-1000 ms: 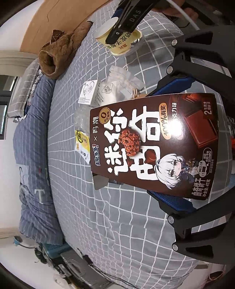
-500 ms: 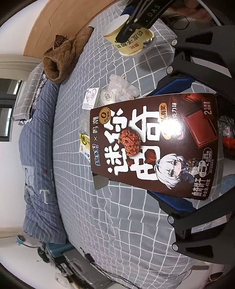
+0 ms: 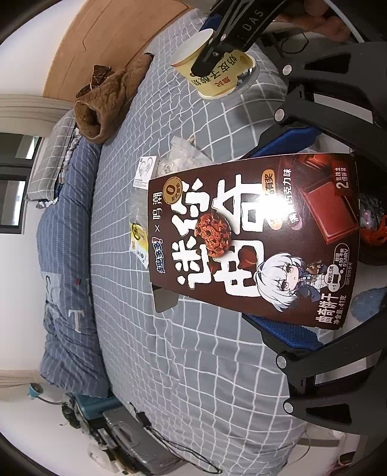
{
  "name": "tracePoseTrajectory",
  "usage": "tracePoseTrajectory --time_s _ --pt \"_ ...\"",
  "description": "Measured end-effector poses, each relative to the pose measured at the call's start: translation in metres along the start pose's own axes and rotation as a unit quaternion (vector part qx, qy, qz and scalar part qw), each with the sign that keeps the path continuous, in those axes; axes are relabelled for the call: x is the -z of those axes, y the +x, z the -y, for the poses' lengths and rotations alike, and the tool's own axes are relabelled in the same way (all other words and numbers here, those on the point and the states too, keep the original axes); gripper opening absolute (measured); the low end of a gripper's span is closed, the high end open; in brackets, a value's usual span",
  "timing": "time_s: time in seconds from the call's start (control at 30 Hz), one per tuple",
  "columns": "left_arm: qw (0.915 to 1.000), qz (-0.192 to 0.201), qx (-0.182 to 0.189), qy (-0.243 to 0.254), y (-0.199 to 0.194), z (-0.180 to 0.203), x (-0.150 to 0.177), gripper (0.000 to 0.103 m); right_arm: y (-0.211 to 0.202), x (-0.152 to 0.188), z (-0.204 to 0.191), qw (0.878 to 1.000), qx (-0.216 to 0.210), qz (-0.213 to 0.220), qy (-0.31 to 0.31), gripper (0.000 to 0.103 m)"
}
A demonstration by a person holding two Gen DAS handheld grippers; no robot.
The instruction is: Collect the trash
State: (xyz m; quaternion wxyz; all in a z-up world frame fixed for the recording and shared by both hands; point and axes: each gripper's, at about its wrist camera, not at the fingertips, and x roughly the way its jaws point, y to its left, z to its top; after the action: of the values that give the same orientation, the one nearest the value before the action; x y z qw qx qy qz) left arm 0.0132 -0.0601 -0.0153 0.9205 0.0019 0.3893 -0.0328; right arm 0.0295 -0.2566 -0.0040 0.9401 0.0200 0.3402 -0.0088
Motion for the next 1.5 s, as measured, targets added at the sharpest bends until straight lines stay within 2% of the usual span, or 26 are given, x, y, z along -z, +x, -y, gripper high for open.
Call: tracePoseTrajectory --time_s 0.53,0.9,1.5 --pt "0.9999 0.007 0.007 -0.006 -0.033 -0.001 0.024 0.090 -0.035 0.026 -0.011 1.000 -0.004 0.003 -0.009 0.068" --pt "0.9998 -0.016 0.010 -0.008 -0.042 0.002 0.061 0.090 -0.055 0.049 -0.014 1.000 -0.011 -0.004 -0.010 0.068" --pt "0.9994 -0.030 0.010 -0.013 -0.063 0.003 0.094 0.090 -0.081 0.095 -0.017 0.999 -0.015 -0.032 -0.010 0.068"
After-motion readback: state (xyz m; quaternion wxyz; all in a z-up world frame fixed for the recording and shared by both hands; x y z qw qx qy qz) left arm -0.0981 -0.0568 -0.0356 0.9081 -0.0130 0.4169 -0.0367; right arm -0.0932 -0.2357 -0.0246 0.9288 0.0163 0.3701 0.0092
